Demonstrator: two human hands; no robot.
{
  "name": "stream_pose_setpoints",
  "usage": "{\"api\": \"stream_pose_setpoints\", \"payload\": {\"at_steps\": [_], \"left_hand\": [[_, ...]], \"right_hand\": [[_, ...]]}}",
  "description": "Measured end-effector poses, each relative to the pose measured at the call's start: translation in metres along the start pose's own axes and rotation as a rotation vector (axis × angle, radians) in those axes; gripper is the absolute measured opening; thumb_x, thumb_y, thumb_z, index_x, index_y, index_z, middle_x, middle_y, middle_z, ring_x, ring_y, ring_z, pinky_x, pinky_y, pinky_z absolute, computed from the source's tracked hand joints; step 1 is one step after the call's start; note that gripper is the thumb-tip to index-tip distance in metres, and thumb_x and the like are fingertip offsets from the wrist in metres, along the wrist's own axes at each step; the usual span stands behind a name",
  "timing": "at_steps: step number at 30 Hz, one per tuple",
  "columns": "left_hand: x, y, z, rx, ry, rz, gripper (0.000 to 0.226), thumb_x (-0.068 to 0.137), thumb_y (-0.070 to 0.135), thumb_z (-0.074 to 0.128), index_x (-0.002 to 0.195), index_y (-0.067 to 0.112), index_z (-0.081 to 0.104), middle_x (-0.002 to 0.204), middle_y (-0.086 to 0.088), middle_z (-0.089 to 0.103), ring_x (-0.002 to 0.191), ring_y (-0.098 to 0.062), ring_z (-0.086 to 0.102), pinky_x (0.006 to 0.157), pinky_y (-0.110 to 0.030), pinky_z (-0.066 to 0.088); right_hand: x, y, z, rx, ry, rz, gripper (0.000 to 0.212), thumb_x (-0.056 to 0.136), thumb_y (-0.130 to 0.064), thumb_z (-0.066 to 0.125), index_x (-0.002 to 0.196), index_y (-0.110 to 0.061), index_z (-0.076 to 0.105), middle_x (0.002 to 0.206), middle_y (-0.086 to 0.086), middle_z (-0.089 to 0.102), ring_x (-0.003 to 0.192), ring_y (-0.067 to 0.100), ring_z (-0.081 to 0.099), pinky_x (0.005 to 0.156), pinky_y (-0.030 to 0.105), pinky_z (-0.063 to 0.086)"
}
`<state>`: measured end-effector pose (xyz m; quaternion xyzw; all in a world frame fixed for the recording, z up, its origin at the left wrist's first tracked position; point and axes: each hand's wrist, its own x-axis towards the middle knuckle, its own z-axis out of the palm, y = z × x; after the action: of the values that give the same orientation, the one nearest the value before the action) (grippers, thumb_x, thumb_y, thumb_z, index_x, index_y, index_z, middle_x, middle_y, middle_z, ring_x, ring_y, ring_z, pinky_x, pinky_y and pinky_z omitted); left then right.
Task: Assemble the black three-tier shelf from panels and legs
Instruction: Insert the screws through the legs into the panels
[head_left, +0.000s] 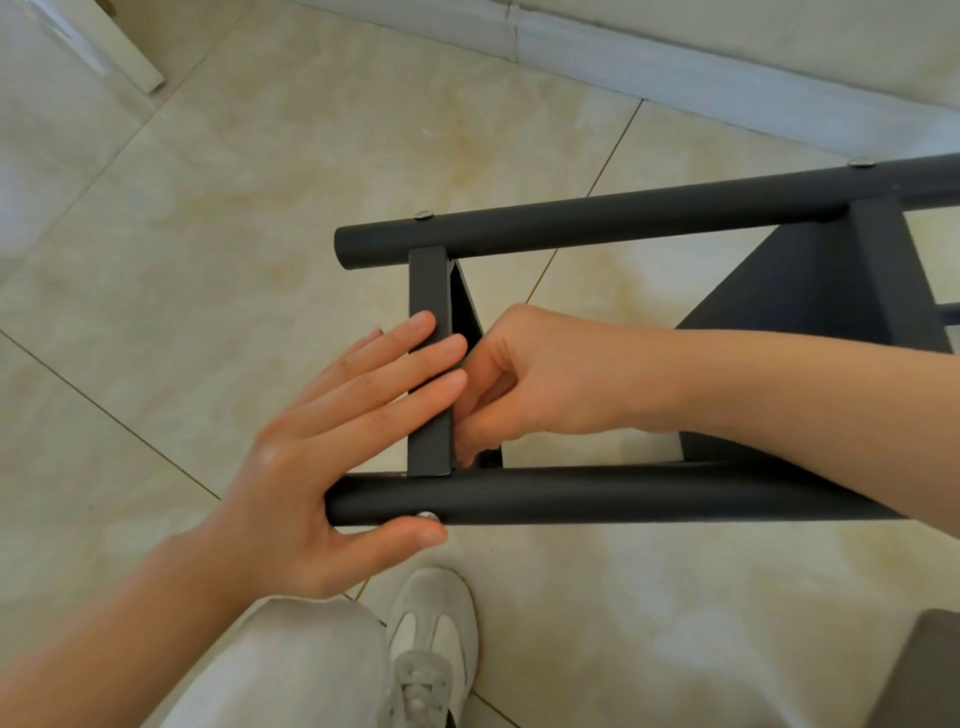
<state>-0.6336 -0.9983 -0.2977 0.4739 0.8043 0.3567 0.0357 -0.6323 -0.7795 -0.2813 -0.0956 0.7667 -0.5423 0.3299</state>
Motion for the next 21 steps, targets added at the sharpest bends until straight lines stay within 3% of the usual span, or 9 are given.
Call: {"api": "stream_pose_setpoints", "payload": {"at_steps": [5, 16, 21], "left_hand": [[-0.0002, -0.0007, 0.0001, 0.004, -0.002, 0.008, 0.067, 0.098, 0.053, 0.054, 0.135, -0.002, 0.052, 0.151, -0.015, 0.048, 0.148, -0.036, 0.035, 0.116, -0.059, 0.034], [0.0007, -0.0009, 0.0010, -0.023, -0.004, 0.015, 0.065, 0.098, 0.052, 0.055, 0.137, 0.000, 0.053, 0.151, -0.016, 0.047, 0.148, -0.036, 0.034, 0.118, -0.051, 0.033], [0.0012, 0.0006, 0.0011, -0.029, -0.003, 0.021, 0.066, 0.098, 0.052, 0.055, 0.134, -0.004, 0.050, 0.150, -0.013, 0.046, 0.148, -0.035, 0.034, 0.119, -0.045, 0.033]], "right_hand": [[-0.0014, -0.0003, -0.0040, 0.003, -0.060, 0.035, 0.010, 0.085, -0.018, 0.072, 0.087, -0.013, 0.080, 0.086, 0.006, 0.075, 0.083, 0.014, 0.069, 0.077, 0.027, 0.057], [-0.0010, -0.0003, -0.0021, 0.134, -0.155, 0.180, 0.015, 0.092, -0.022, 0.066, 0.092, -0.011, 0.076, 0.083, -0.006, 0.074, 0.077, 0.004, 0.063, 0.082, 0.024, 0.055], [-0.0004, -0.0004, 0.0015, 0.235, -0.196, 0.230, 0.016, 0.093, -0.019, 0.065, 0.079, -0.018, 0.074, 0.079, -0.006, 0.072, 0.076, 0.007, 0.061, 0.079, 0.025, 0.053]]}}
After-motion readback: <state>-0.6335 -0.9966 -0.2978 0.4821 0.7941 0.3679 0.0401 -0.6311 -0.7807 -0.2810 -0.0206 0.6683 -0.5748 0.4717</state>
